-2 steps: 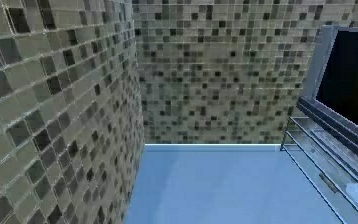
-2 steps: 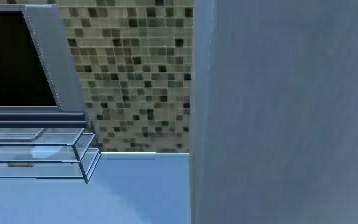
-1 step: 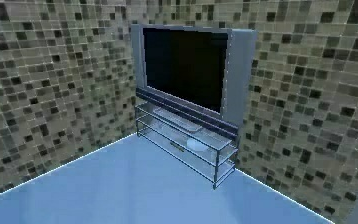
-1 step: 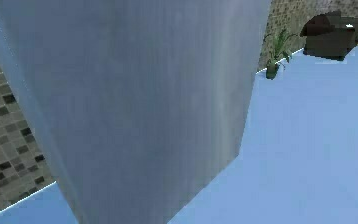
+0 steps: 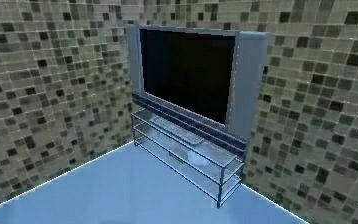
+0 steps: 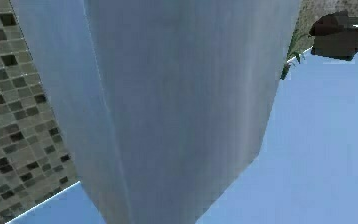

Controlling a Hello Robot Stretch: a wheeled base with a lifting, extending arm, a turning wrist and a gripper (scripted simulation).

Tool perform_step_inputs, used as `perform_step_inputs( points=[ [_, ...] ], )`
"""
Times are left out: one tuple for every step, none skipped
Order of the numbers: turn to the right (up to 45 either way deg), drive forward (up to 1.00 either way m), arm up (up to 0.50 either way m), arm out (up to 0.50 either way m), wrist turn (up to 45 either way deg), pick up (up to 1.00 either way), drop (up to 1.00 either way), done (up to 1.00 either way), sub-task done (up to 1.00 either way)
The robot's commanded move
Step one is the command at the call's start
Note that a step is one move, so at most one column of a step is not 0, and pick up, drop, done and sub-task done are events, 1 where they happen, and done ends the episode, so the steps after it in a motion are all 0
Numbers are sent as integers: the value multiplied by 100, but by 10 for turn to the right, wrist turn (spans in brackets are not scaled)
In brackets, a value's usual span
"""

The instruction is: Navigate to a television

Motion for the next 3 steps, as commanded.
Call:
perform_step_inputs(
  points=[
    [300,0,0,0,0,0,0,0,0],
    [0,75,0,0,0,0,0,0,0],
    [-450,0,0,0,0,0,0,0,0]
  ],
)
